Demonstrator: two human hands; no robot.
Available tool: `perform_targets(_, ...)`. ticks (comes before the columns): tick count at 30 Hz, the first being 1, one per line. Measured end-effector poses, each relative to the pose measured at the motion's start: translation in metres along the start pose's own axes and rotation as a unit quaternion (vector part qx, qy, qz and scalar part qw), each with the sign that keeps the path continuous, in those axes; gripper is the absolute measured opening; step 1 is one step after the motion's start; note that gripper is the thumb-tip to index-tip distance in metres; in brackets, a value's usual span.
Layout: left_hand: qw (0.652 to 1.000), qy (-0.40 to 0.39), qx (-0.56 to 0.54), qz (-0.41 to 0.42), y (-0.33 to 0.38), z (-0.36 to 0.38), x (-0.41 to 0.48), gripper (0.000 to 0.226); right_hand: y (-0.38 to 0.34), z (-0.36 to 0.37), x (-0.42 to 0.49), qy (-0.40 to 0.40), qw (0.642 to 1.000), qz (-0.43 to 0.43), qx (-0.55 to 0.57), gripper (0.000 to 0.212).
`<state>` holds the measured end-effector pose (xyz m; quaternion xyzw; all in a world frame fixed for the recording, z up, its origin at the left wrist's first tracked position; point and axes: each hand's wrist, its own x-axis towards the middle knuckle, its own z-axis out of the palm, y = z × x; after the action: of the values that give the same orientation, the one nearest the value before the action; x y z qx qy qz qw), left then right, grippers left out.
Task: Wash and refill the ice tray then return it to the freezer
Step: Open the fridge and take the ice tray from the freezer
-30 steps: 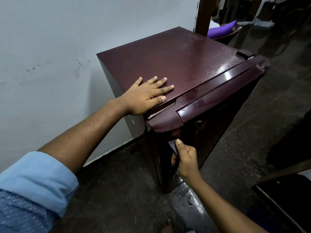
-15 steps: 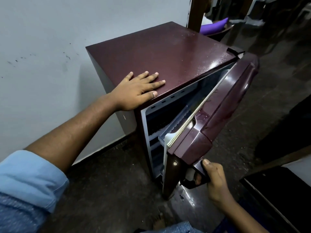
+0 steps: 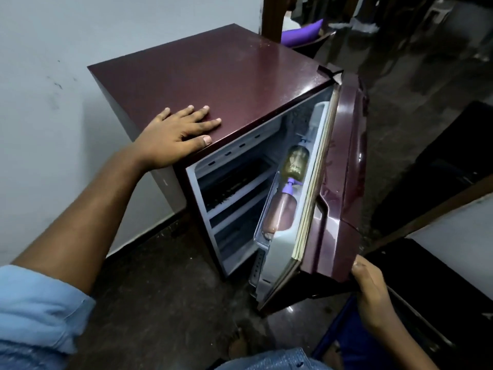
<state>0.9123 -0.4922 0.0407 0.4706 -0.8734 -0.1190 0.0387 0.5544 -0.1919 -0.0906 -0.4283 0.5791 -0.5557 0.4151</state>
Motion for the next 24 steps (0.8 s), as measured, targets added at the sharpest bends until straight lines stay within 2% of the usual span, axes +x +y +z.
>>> perform_targets(2, 0.999, -0.005, -0.01, -0.032, 0.012, 0.002, 0.001, 0.068, -0.004, -0.018, -0.008, 0.017, 1.0, 0.01, -0.017, 0.091)
perform_targets(3, 0.998, -0.003, -0.006, -0.055, 0.022, 0.005, 0.004, 0.069, -0.006, -0.027, -0.011, 0.034, 0.999, 0.018, -0.027, 0.09)
perform_targets(4, 0.997, 0.008, 0.001, -0.082, 0.034, 0.009, 0.007, 0.07, -0.008, -0.037, -0.015, 0.054, 0.998, 0.028, -0.036, 0.082)
perform_targets(6, 0.991, 0.042, 0.016, -0.124, 0.066, 0.017, 0.012, 0.074, -0.018, -0.054, -0.02, 0.102, 0.992, 0.042, -0.064, 0.049)
perform_targets(7, 0.991, 0.058, 0.02, -0.118, 0.085, 0.019, 0.015, 0.074, -0.023, -0.061, -0.023, 0.127, 0.987, 0.045, -0.089, 0.04)
perform_targets(10, 0.996, 0.085, 0.041, -0.003, 0.15, 0.024, 0.024, 0.071, -0.044, -0.083, -0.032, 0.212, 0.965, 0.052, -0.143, 0.038)
perform_targets(12, 0.991, 0.088, 0.047, 0.085, 0.195, 0.032, 0.03, 0.07, -0.058, -0.096, -0.039, 0.266, 0.94, 0.034, -0.209, 0.048)
perform_targets(14, 0.982, 0.08, 0.061, 0.161, 0.236, 0.048, 0.039, 0.069, -0.076, -0.105, -0.047, 0.292, 0.904, -0.03, -0.311, 0.058)
perform_targets(17, 0.955, 0.074, 0.103, 0.268, 0.279, 0.078, 0.053, 0.075, -0.099, -0.101, -0.057, 0.278, 0.837, -0.141, -0.449, 0.059)
perform_targets(21, 0.936, 0.11, 0.142, 0.302, 0.31, 0.1, 0.079, 0.087, -0.108, -0.085, -0.055, 0.241, 0.772, -0.189, -0.556, 0.057)
perform_targets(24, 0.93, 0.119, 0.161, 0.308, 0.33, 0.102, 0.095, 0.09, -0.109, -0.085, -0.048, 0.22, 0.743, -0.13, -0.618, 0.065)
